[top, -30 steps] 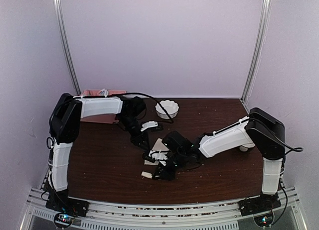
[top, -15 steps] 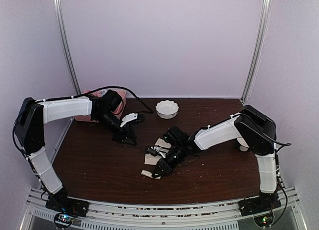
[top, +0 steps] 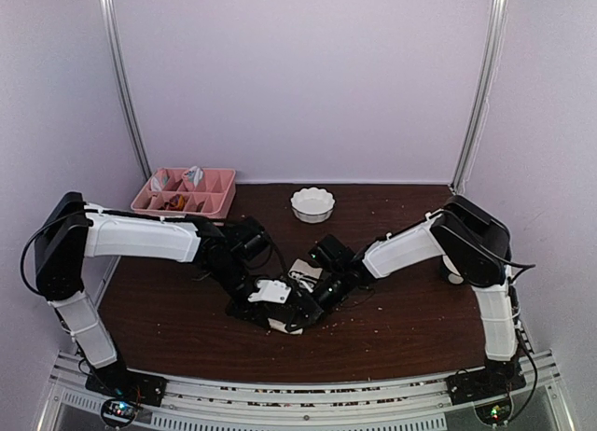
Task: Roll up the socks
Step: Roll the sock at the center of the board.
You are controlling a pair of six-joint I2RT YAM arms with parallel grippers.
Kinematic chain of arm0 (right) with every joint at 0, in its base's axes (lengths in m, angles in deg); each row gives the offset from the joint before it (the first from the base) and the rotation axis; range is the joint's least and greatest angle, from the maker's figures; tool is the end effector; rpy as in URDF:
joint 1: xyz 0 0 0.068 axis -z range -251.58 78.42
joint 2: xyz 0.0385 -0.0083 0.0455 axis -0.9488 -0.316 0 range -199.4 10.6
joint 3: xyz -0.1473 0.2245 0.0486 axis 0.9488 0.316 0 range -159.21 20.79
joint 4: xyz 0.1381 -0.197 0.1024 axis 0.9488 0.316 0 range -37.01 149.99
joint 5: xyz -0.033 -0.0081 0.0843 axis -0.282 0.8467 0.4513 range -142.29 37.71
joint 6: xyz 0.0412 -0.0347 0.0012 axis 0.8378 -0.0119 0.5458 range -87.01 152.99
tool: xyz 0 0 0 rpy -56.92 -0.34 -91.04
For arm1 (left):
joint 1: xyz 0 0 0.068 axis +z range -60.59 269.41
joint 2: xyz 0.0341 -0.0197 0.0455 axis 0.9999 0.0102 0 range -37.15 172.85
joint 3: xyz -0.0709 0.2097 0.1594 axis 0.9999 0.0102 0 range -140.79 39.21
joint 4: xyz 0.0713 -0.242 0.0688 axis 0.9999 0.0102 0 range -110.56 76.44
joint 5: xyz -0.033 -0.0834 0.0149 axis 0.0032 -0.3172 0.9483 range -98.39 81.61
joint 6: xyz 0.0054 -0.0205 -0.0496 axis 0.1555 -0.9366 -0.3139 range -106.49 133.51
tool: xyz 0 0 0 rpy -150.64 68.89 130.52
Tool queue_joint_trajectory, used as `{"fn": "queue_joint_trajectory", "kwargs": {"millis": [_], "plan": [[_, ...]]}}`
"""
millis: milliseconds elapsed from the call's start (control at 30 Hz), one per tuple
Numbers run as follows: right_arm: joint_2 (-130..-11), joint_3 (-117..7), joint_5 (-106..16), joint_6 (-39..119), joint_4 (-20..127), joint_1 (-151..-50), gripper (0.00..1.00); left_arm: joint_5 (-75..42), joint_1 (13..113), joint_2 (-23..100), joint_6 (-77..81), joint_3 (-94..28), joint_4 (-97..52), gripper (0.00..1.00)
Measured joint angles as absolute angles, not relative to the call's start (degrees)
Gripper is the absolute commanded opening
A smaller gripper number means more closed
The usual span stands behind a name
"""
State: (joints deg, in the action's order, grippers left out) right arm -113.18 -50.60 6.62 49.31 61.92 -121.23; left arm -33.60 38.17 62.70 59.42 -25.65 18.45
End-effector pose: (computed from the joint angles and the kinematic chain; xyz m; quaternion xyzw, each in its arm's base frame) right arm 0.2412 0.3309 0.0944 0.3586 -0.7732 -0.5170 0.0785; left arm 0.1946 -0.2665 0.1801 0.7447 0.6166 -0.2222 0.1256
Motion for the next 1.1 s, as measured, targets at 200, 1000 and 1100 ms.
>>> {"fn": "queue_joint_trajectory", "kwargs": {"millis": [200, 1000, 1100], "plan": [[-113.38, -50.98, 6.91, 49.99, 62.35, -121.1, 0.0, -27.66, 36.79, 68.06, 59.9, -25.78, 16.13, 0.23], [-106.41, -40.96, -0.02, 57.2, 51.75, -119.2, 0.42, -32.55, 42.34, 78.74, 55.51, -39.24, 24.52, 0.0], [-103.76, -38.41, -3.84, 57.9, 48.87, -119.46, 0.94, -34.7, 44.44, 81.7, 54.33, -43.15, 27.12, 0.0]]}}
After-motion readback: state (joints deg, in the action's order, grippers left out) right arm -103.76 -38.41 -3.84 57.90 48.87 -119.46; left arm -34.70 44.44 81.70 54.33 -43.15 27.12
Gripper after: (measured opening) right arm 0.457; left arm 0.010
